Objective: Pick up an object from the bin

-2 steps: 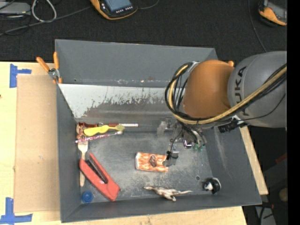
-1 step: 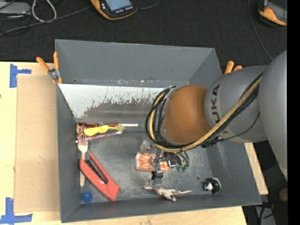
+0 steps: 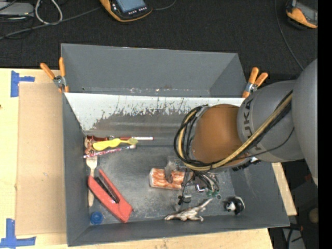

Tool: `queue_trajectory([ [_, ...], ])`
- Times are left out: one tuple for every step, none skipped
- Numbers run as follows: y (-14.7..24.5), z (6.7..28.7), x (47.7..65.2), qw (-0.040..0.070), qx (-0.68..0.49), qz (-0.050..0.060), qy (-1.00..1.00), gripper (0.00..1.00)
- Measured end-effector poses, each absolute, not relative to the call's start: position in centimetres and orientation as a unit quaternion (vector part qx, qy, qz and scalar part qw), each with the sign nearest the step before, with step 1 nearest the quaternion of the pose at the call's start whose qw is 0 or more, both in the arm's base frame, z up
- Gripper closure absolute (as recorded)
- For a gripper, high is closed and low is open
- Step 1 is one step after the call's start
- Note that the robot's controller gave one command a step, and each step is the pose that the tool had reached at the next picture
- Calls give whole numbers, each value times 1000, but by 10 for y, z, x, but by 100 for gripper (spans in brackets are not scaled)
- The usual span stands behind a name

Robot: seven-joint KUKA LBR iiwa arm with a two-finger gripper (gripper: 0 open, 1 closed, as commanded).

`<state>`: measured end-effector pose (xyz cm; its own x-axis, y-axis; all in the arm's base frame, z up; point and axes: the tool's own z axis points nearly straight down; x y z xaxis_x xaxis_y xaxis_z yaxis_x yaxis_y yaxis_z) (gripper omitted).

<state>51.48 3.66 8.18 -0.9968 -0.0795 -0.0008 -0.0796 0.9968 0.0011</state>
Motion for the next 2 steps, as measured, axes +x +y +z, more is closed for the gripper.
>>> queue_trajectory([
  [21,76,513,1,28,2,1000,100],
  [31,78,513,1,52,2,999,100],
])
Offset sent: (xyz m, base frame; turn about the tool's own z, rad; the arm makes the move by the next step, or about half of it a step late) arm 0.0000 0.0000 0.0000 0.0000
